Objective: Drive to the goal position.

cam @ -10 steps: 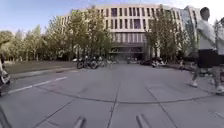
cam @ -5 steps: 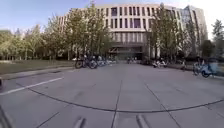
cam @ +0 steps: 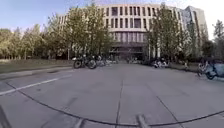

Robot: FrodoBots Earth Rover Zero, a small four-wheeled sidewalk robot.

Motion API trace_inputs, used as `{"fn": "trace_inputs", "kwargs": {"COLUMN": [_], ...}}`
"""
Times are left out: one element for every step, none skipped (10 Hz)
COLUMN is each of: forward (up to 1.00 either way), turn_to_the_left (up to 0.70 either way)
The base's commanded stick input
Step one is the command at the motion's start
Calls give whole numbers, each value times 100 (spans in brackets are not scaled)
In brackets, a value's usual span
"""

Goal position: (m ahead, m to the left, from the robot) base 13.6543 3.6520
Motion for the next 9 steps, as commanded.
{"fn": "trace_inputs", "kwargs": {"forward": [60, 60, 60, 60, 60, 60, 60, 60, 60], "turn_to_the_left": [0, 0, 0, 0, 0, 0, 0, 0, 0]}}
